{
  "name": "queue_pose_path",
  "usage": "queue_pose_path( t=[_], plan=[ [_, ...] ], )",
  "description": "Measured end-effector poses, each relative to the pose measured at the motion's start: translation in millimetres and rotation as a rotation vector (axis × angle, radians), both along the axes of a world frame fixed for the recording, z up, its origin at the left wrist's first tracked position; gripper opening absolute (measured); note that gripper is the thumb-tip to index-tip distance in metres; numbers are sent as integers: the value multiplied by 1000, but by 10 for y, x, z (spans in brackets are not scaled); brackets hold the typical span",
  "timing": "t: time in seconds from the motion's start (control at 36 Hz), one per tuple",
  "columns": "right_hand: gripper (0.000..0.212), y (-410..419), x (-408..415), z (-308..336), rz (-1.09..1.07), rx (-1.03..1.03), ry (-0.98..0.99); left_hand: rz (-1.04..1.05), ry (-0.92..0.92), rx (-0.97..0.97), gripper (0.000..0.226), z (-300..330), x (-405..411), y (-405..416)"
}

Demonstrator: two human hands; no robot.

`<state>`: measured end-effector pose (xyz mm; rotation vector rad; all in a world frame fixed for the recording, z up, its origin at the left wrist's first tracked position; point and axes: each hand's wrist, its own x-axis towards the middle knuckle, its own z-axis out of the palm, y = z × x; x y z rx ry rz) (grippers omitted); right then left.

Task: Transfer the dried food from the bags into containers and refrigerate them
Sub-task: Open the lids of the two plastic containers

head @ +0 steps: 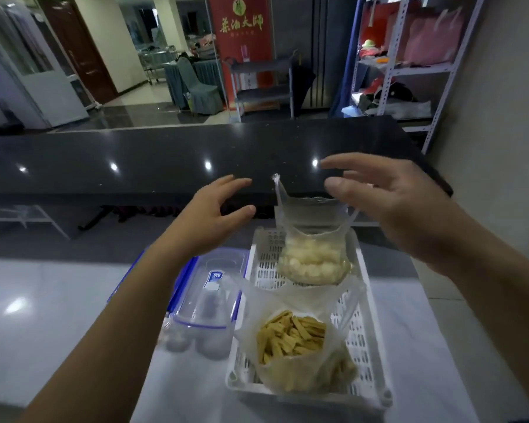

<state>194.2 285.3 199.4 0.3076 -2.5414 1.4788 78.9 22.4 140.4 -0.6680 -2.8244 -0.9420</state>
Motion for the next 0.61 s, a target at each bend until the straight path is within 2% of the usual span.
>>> queue_pose_path(
  t=[0.08,0.17,0.28,0.33,0.39,0.5,0.61],
  plan=[
    [46,-527,181,50,154,173,89,153,72,-215,64,-176,17,-299],
    [52,-1063,309,-41,237,336,131,297,-16,-386,70,-448,-43,-715],
    [54,-1748,521,-345,393,221,173,347,-169,-643,73,-902,-20,-1379],
    [54,-2012,547,-592,437,177,88,429,-232,-599,74,-1117,84,-1662],
    [57,-2202,447,-868,408,220,-12,483,-277,-544,75,-1303,184,-1879],
    [62,-2454,43,-1449,305,481,-214,477,-326,-526,75,-1597,258,-2094],
    [60,-2654,-325,-1912,175,628,-298,424,-332,-509,78,-1796,145,-2080]
  ],
)
